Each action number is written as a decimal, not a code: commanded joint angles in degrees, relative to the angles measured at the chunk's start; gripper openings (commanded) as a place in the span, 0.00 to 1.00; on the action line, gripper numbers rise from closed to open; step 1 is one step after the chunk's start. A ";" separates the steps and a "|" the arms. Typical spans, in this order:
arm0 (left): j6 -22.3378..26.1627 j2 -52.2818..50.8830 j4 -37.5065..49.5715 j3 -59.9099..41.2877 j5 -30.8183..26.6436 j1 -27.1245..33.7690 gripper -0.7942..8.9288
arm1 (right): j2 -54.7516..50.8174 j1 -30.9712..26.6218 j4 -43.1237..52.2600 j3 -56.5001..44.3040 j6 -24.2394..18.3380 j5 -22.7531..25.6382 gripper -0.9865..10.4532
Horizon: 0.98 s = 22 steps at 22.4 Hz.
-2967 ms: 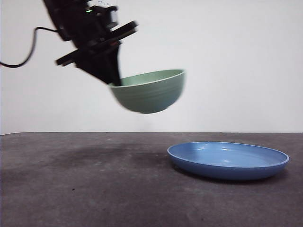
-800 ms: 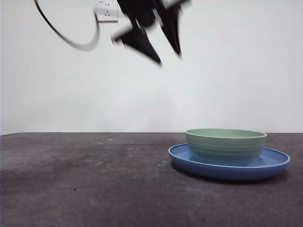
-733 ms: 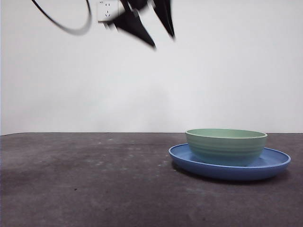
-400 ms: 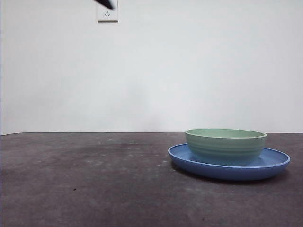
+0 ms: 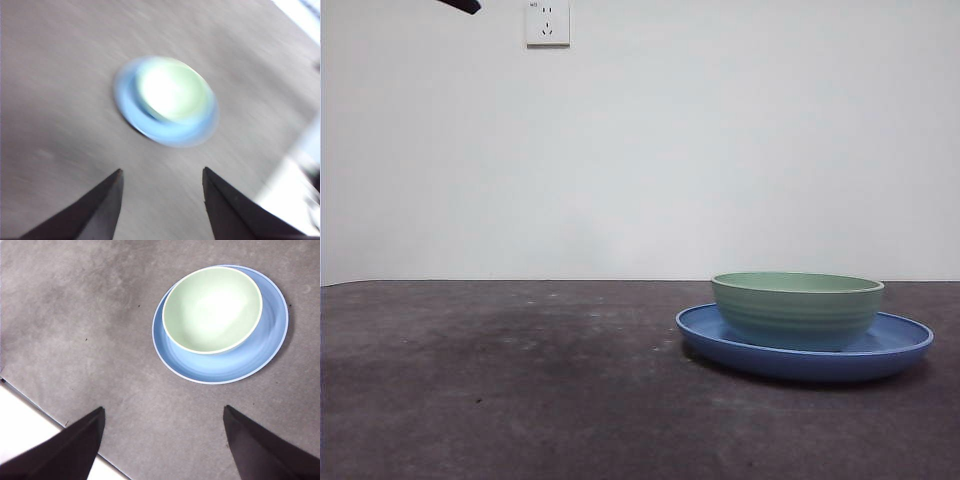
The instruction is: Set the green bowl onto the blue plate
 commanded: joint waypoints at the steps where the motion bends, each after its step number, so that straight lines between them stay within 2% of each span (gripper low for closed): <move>1: 2.29 -2.21 0.33 -3.30 6.16 -0.20 0.35 | 0.42 0.11 0.50 1.20 0.61 0.07 0.42; 4: 3.19 -4.61 -0.90 -6.25 10.29 -0.22 0.35 | 0.42 0.11 0.35 1.20 0.61 0.07 0.42; 9: 4.63 -5.68 -5.03 -7.13 10.56 -0.22 0.35 | 0.44 0.11 0.31 1.20 0.61 0.07 0.42; 16: 5.14 -5.66 -5.20 -7.13 10.56 -0.26 0.35 | 0.44 0.11 0.33 1.20 0.74 0.20 0.42; 18: 5.11 -5.66 -5.20 -7.13 10.56 -0.26 0.34 | 0.44 0.11 0.59 1.20 3.39 3.15 0.42; 20: 5.11 -5.66 -5.25 -7.13 10.56 -0.26 0.34 | 0.44 0.11 1.25 1.20 6.97 9.27 0.42; 22: 5.11 -5.66 -5.22 -7.13 10.56 -0.26 0.35 | 0.44 0.11 2.32 1.18 8.28 15.91 0.42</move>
